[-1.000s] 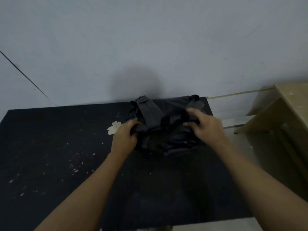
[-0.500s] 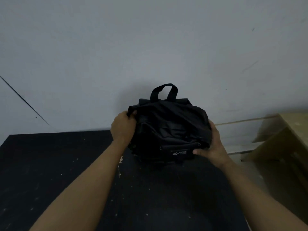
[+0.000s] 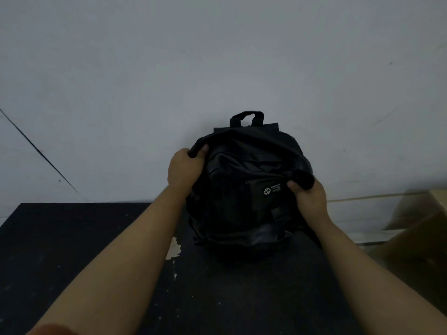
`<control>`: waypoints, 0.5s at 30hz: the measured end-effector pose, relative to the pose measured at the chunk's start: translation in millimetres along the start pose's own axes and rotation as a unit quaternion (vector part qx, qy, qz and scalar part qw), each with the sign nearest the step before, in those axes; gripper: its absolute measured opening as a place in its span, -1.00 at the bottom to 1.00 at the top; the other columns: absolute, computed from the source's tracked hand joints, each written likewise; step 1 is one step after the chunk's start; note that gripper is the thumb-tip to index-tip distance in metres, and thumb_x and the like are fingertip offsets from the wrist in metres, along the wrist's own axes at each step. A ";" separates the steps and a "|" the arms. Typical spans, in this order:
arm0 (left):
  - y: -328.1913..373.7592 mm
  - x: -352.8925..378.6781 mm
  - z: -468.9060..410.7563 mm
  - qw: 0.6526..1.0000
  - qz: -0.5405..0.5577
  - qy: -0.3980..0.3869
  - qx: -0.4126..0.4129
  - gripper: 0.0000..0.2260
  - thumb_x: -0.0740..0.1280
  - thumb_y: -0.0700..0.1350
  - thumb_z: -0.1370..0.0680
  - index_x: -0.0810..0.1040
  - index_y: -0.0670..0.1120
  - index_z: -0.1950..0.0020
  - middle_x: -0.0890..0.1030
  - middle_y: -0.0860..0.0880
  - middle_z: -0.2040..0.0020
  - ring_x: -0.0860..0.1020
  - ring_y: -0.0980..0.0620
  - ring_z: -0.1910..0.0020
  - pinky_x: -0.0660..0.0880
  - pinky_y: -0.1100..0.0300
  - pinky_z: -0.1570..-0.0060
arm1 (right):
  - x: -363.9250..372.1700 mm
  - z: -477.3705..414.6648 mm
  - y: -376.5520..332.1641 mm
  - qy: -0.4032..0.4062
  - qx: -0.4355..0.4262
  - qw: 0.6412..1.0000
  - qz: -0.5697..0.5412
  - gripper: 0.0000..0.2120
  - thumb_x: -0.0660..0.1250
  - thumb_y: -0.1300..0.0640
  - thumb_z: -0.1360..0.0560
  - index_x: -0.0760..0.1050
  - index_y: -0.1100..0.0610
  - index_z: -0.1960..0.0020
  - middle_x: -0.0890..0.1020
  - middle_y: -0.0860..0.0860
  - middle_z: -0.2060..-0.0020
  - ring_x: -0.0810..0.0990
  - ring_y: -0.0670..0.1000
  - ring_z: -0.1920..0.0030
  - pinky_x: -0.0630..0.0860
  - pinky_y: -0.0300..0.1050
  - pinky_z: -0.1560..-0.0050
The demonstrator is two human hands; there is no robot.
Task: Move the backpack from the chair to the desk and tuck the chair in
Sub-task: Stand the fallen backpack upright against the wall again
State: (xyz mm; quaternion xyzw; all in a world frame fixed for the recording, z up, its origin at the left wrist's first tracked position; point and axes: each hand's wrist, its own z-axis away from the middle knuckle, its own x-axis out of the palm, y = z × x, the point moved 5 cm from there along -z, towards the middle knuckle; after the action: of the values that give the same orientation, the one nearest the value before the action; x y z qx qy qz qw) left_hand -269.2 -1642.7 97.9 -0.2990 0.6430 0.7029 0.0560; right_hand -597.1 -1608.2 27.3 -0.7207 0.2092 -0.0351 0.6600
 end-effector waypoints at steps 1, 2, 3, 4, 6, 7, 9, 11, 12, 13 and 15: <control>-0.7 2.8 -6.4 0.998 0.055 -0.028 -0.023 -0.59 0.34 0.28 -0.45 0.51 -0.07 0.06 0.59 0.00 0.13 0.57 0.04 0.17 0.49 0.14 0.24 | 3.9 -7.4 -0.5 0.001 0.007 1.000 0.008 -0.83 0.42 0.16 -0.45 0.54 -0.01 -0.02 0.61 -0.20 0.14 0.57 -0.22 0.10 0.40 -0.49 0.26; -1.6 5.6 -8.3 0.989 0.127 -0.066 -0.048 -0.52 0.38 0.28 -0.43 0.48 -0.07 -0.10 0.59 -0.01 -0.01 0.58 0.06 0.08 0.53 0.17 0.17 | 6.7 -14.3 -0.6 0.003 0.017 1.000 0.010 -0.82 0.42 0.14 -0.45 0.53 -0.02 -0.03 0.60 -0.20 0.13 0.57 -0.20 0.09 0.41 -0.45 0.24; -2.6 8.0 -6.1 0.972 0.199 -0.107 -0.064 -0.43 0.41 0.28 -0.40 0.42 -0.05 -0.23 0.57 -0.02 -0.12 0.59 0.09 0.03 0.56 0.24 0.16 | 8.9 -20.6 -0.4 0.004 0.031 0.999 0.006 -0.79 0.43 0.12 -0.45 0.52 -0.02 -0.06 0.61 -0.17 0.11 0.58 -0.15 0.08 0.43 -0.38 0.18; -6.5 9.6 -2.3 0.956 0.250 -0.142 -0.061 -0.34 0.44 0.29 -0.38 0.35 -0.02 -0.32 0.54 -0.01 -0.18 0.61 0.14 0.02 0.56 0.31 0.18 | 11.6 -27.4 0.2 0.004 0.047 0.999 0.001 -0.75 0.43 0.09 -0.45 0.51 -0.01 -0.11 0.61 -0.12 0.07 0.58 -0.09 0.05 0.47 -0.27 0.11; -26.9 15.7 10.5 0.948 0.252 -0.193 -0.029 -0.18 0.51 0.26 -0.32 0.17 0.12 -0.43 0.48 0.06 -0.25 0.59 0.21 -0.05 0.55 0.34 0.10 | 15.7 -37.6 2.1 0.002 0.070 0.997 0.017 -0.61 0.44 0.02 -0.45 0.44 0.05 -0.23 0.60 -0.01 -0.02 0.56 0.04 -0.01 0.49 -0.08 -0.02; -41.3 20.7 17.4 0.951 0.220 -0.216 -0.017 -0.10 0.55 0.23 -0.29 0.07 0.18 -0.46 0.44 0.10 -0.29 0.55 0.19 -0.13 0.53 0.29 -0.02 | 17.5 -40.6 3.3 0.000 0.077 0.997 0.029 -0.56 0.44 -0.02 -0.45 0.41 0.07 -0.26 0.57 0.02 -0.04 0.55 0.08 -0.03 0.48 -0.05 -0.04; -70.4 32.6 33.3 0.961 0.144 -0.236 -0.024 0.07 0.60 0.16 -0.26 -0.10 0.18 -0.50 0.34 0.10 -0.35 0.43 0.11 -0.26 0.41 0.17 -0.20 | 20.3 -40.5 6.9 -0.009 0.085 0.996 0.034 -0.49 0.43 -0.09 -0.46 0.37 0.08 -0.30 0.54 0.01 -0.05 0.53 0.08 -0.05 0.44 -0.08 0.00; -92.7 43.3 44.3 0.967 0.122 -0.215 -0.059 0.05 0.59 0.14 -0.27 -0.07 0.07 -0.51 0.33 0.04 -0.36 0.39 0.06 -0.28 0.38 0.16 -0.21 | 20.3 -35.7 13.9 -0.028 0.087 0.995 0.030 -0.44 0.41 -0.16 -0.45 0.37 0.05 -0.34 0.54 -0.02 -0.08 0.52 0.03 -0.05 0.41 -0.11 -0.03; -99.6 47.3 47.6 0.969 0.132 -0.198 -0.072 -0.03 0.56 0.15 -0.31 0.02 0.02 -0.50 0.37 0.02 -0.35 0.41 0.04 -0.27 0.39 0.15 -0.21 | 19.3 -32.4 17.9 -0.036 0.085 0.995 0.029 -0.43 0.40 -0.18 -0.45 0.38 0.04 -0.36 0.54 -0.03 -0.11 0.51 0.02 -0.07 0.41 -0.10 -0.06; -104.0 50.3 49.9 0.971 0.141 -0.178 -0.077 -0.15 0.52 0.16 -0.36 0.12 -0.01 -0.47 0.42 0.00 -0.32 0.44 0.01 -0.26 0.41 0.13 -0.20 | 18.0 -28.7 21.0 -0.042 0.081 0.995 0.031 -0.44 0.39 -0.18 -0.47 0.38 0.03 -0.38 0.55 -0.02 -0.12 0.52 0.02 -0.09 0.41 -0.10 -0.08; -106.0 54.6 50.6 0.982 0.119 -0.131 -0.068 -0.42 0.43 0.17 -0.45 0.28 -0.02 -0.33 0.51 -0.02 -0.21 0.50 -0.06 -0.20 0.45 0.07 -0.15 | 15.6 -22.0 22.1 -0.037 0.062 0.996 0.058 -0.51 0.35 -0.11 -0.52 0.40 0.07 -0.38 0.57 0.06 -0.15 0.52 0.07 -0.12 0.39 -0.11 -0.10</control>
State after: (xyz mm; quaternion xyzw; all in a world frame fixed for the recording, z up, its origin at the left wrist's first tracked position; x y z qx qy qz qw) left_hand -282.3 -1594.3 -21.6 -0.1288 0.6112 0.7801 0.0356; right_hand -595.7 -1635.2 5.2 -0.6656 0.2232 0.0170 0.7119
